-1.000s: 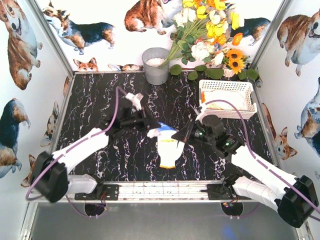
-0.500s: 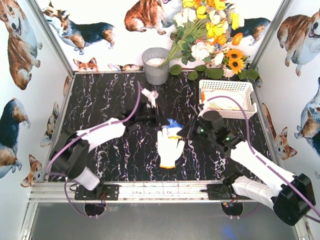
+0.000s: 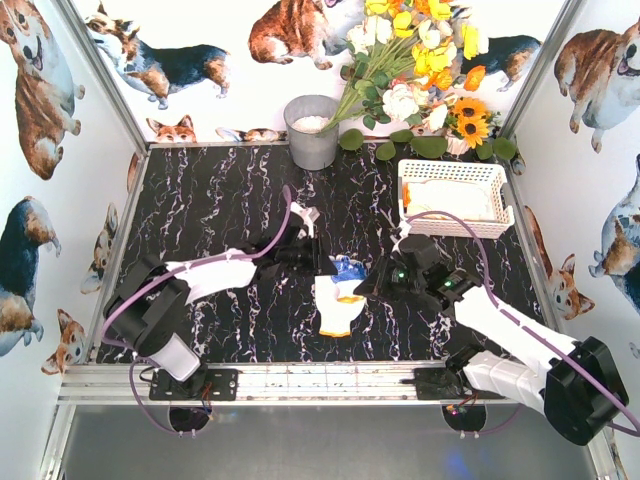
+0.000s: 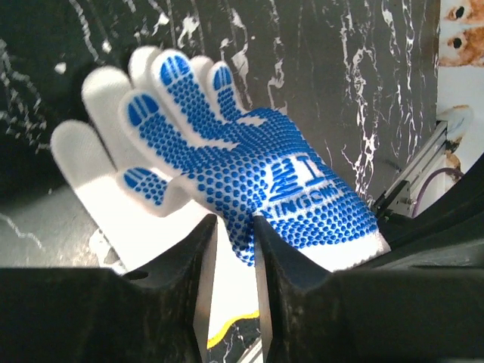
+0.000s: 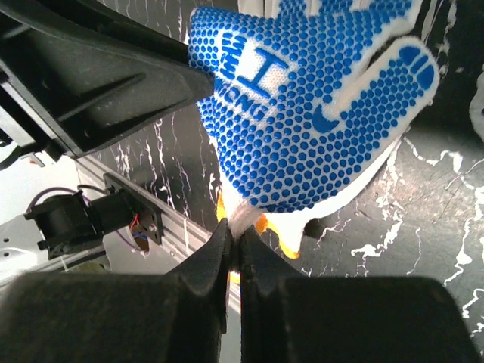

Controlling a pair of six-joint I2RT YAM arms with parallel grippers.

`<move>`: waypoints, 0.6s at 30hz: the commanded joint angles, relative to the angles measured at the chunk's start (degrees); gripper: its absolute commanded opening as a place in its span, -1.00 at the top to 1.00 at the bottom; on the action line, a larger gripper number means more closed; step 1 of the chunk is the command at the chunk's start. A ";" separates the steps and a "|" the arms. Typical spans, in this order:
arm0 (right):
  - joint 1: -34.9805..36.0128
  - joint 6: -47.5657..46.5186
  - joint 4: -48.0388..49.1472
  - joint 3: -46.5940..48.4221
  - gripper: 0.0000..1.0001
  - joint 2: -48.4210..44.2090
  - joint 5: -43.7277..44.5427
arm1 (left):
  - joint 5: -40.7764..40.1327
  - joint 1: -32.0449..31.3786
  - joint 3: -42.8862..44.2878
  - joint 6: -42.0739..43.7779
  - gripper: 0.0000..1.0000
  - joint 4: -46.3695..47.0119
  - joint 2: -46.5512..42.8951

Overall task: Put the gloves into the storage basket
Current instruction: Pair the glove with the glove.

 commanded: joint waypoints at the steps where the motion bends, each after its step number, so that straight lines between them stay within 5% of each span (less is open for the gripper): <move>1: 1.14 1.84 2.83 -1.46 1.00 0.33 -2.71 | -3.54 -0.40 -2.95 -0.63 0.50 0.04 -4.46; 10: 5.87 7.13 7.46 -2.92 1.00 3.63 -4.67 | -3.96 -1.69 -11.58 -5.05 0.03 -1.35 -12.86; 18: 6.25 17.30 17.72 -8.78 1.00 3.58 -3.64 | 1.13 -2.44 -23.13 -15.31 -0.29 9.69 -20.41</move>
